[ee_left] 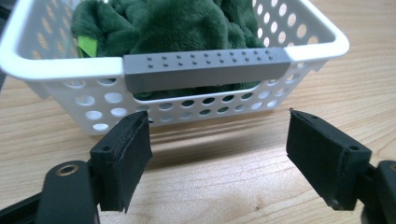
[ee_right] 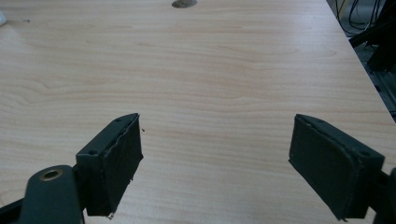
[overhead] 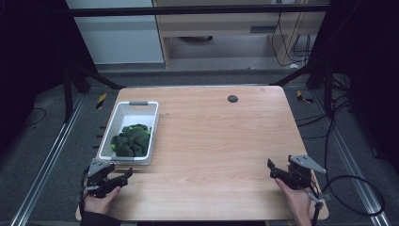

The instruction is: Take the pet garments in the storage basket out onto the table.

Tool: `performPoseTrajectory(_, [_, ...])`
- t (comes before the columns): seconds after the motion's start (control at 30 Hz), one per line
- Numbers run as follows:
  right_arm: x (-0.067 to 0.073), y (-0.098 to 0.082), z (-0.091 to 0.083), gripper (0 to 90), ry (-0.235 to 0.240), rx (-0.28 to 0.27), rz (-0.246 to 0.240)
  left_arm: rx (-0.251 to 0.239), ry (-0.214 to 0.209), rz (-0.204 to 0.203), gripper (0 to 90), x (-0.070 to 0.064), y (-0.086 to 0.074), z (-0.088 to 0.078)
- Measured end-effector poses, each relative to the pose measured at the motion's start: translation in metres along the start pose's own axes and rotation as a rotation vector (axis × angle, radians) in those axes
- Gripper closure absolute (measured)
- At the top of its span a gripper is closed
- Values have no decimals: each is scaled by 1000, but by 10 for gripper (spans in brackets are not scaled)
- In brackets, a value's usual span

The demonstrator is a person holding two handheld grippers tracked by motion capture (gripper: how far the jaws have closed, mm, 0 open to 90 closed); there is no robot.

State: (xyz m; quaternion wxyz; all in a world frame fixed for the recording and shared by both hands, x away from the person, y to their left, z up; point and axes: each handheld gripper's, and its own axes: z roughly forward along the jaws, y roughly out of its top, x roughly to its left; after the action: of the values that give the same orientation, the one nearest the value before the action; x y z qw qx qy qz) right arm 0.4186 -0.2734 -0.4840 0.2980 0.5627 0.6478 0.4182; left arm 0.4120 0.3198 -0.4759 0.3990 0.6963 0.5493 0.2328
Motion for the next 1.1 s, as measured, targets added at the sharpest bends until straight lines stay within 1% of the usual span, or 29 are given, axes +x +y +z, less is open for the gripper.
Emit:
performPoseTrajectory(0.1, [-3,-4,-1,158,7,37,-21,-10,8,-4,236,-1,2,-4])
performPoseTrajectory(0.17, [-5,-6,-1,156,9,48,-18,-15,10,-4,236,-1,3,-7])
performPoseTrajectory(0.3, [-6,-5,-3,154,9,42,-15,-23,11,-12,236,-1,4,-11])
performPoseTrajectory(0.4, [-3,-5,-3,154,11,36,-32,-41,4,-15,236,-2,8,-15])
performPoseTrajectory(0.53, [-2,-4,-2,151,14,35,-41,-39,1,-11,235,-2,10,-16])
performPoseTrajectory(0.67, [-2,-3,0,150,14,39,-47,-41,-11,-15,233,-2,13,-18])
performPoseTrajectory(0.77, [-2,-3,0,149,15,44,-41,-49,-24,-19,232,-2,17,-20])
performPoseTrajectory(0.93, [-1,-4,3,141,15,59,-44,-52,-33,-13,231,-3,23,-22])
performPoseTrajectory(1.1, [-1,-3,3,140,17,59,-44,-57,-41,-4,229,-5,30,-23])
